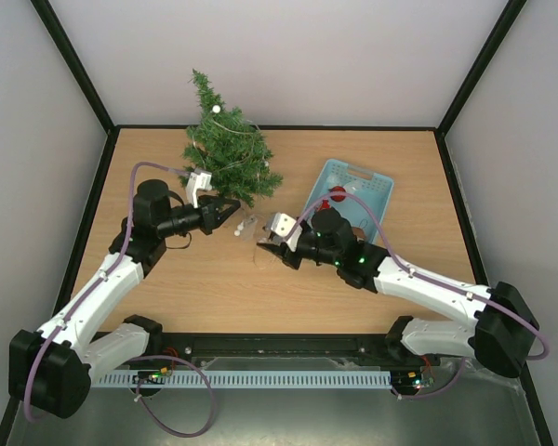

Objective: Decorate the small christmas tree
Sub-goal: Wrap the decoration item around the Christmas tree.

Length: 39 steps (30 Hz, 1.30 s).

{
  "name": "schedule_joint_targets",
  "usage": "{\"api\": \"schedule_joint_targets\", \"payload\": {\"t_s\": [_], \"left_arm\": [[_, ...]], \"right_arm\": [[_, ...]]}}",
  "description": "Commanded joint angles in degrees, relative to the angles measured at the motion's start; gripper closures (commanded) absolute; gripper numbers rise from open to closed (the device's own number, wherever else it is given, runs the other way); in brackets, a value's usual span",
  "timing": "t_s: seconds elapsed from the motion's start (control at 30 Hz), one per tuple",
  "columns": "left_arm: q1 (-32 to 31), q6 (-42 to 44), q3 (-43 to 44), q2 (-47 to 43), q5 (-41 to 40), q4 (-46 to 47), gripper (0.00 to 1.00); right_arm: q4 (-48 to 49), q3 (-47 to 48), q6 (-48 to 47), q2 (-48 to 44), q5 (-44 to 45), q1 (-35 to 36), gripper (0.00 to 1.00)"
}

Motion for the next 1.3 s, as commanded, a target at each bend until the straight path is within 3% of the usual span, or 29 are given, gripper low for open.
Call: {"api": "schedule_joint_targets", "payload": {"t_s": [0.0, 0.2, 0.6, 0.67, 0.87, 1.1, 1.27], "left_arm": [[0.29, 1.65, 0.69, -1.07, 1.93, 0.56, 0.98], [0.31, 1.43, 0.57, -1.06, 1.95, 0.83, 0.98], [0.27, 2.45, -0.06, -2.47, 0.44, -0.31, 0.98], [0.3, 2.11, -0.27, -2.69, 0.29, 0.16, 0.98], [0.29, 1.83, -0.24, -3.48, 0.1, 0.2, 0.98], [0.26, 3.03, -0.65, -3.79, -1.21, -1.62, 0.98], [0.36, 4.76, -0.62, -3.52, -5.23, -3.78, 0.98]], "right_arm": [[5.0, 1.48, 1.9, -0.86, 11.23, -1.95, 0.64], [4.11, 4.47, -1.65, 7.69, 5.8, -8.53, 0.59], [5.93, 7.16, -3.06, 18.08, -5.12, -8.92, 0.56], [7.51, 6.18, -3.09, 17.7, -4.94, -8.95, 0.63], [11.89, 4.79, -3.19, 17.52, -2.14, -8.93, 0.98], [25.91, -0.62, 2.94, 13.69, 13.0, -8.97, 0.98], [30.31, -6.24, 5.93, 11.39, 5.94, -7.46, 0.98]]}}
